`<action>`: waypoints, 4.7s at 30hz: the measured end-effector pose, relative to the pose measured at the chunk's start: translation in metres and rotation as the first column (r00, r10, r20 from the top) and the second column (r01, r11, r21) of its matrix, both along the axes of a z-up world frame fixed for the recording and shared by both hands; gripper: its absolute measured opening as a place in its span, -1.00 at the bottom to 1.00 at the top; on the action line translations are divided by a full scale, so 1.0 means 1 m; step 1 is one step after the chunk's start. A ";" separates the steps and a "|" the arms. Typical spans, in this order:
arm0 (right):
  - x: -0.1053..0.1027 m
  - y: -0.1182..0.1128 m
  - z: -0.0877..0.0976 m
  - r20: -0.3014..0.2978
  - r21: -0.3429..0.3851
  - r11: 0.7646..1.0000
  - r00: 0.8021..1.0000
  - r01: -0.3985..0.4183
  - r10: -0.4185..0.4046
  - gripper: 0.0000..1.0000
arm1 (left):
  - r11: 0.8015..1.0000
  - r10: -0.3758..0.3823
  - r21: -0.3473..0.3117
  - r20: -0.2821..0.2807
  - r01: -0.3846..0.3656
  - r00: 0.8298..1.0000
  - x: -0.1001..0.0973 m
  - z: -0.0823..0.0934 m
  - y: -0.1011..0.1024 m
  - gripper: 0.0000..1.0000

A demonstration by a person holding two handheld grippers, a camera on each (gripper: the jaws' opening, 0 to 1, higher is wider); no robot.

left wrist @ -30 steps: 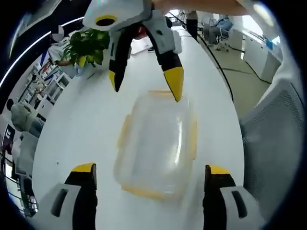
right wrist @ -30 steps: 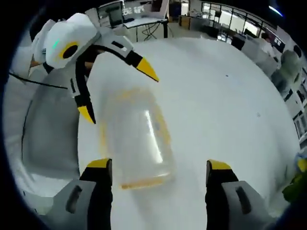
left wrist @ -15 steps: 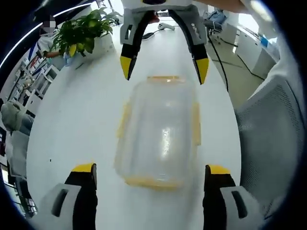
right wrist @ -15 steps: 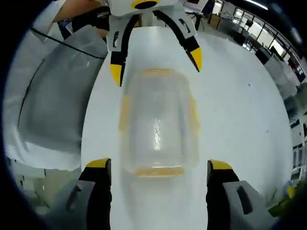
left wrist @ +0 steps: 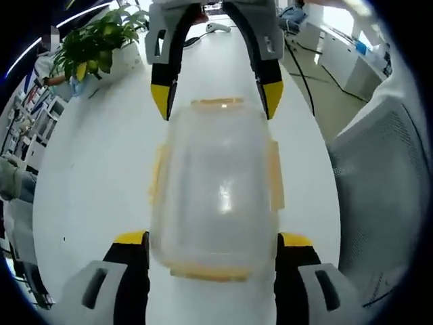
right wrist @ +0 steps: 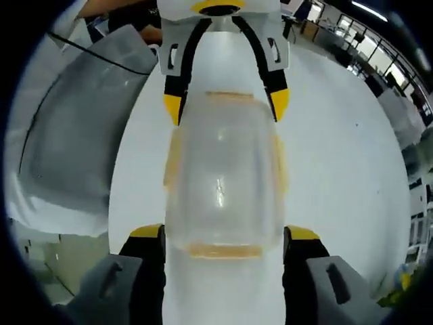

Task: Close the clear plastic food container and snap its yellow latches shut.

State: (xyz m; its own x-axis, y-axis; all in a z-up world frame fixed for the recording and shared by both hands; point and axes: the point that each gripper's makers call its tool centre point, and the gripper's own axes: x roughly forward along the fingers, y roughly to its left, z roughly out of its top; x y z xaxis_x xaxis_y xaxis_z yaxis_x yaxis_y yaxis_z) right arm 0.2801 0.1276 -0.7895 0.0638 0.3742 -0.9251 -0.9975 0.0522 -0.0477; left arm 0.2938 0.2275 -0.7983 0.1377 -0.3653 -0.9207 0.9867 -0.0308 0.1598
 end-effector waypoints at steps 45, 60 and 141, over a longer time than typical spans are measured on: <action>-0.010 0.111 -0.002 -0.002 -0.017 0.999 1.000 -0.028 0.028 0.36 | 1.000 0.022 -0.012 -0.016 -0.022 1.000 -0.012 0.002 0.112 0.46; -0.005 0.136 -0.001 0.023 -0.059 0.998 0.999 -0.031 0.033 0.33 | 0.998 0.026 -0.062 -0.019 -0.027 0.999 -0.009 0.002 0.139 0.46; 0.122 0.134 0.000 0.015 -0.013 1.000 1.000 0.024 -0.024 0.35 | 0.997 0.010 -0.081 0.013 -0.009 1.000 0.124 0.001 0.134 0.47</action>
State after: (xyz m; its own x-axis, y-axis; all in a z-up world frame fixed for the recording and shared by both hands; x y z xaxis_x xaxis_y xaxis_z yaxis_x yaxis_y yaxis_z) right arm 0.4021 0.2612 -0.7898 0.0861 0.3606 -0.9287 -0.9951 0.0757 -0.0629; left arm 0.4176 0.3611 -0.7972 0.1538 -0.4373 -0.8861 0.9846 -0.0077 0.1747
